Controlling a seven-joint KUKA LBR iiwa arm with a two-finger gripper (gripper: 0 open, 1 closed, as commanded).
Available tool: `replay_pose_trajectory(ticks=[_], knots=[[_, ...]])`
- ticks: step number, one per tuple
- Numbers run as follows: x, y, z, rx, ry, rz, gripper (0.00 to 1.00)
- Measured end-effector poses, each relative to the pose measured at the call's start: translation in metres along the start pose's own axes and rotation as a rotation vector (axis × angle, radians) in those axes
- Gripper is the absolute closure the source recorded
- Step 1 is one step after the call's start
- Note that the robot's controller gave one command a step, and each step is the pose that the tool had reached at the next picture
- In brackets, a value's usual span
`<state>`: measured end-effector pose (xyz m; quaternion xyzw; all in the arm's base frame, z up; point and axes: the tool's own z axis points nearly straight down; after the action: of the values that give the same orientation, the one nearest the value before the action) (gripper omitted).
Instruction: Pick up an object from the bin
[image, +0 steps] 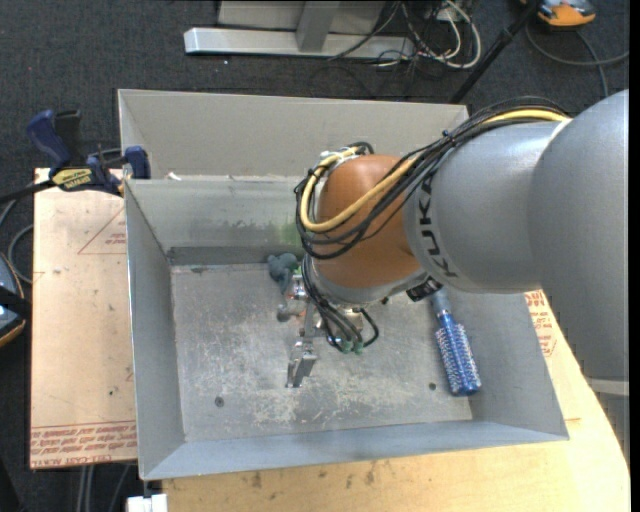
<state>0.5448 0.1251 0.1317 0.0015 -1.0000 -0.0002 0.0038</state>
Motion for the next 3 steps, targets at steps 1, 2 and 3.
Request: replay_pose_trajectory(ticks=[1, 2, 3], knots=[[0.046, -0.051, 0.057, -0.003, -0.024, -0.363, 0.00], [-0.019, -0.115, 0.031, 0.006, -0.013, -0.951, 0.00], [-0.106, -0.207, 0.023, 0.002, -0.004, -1.243, 0.00]])
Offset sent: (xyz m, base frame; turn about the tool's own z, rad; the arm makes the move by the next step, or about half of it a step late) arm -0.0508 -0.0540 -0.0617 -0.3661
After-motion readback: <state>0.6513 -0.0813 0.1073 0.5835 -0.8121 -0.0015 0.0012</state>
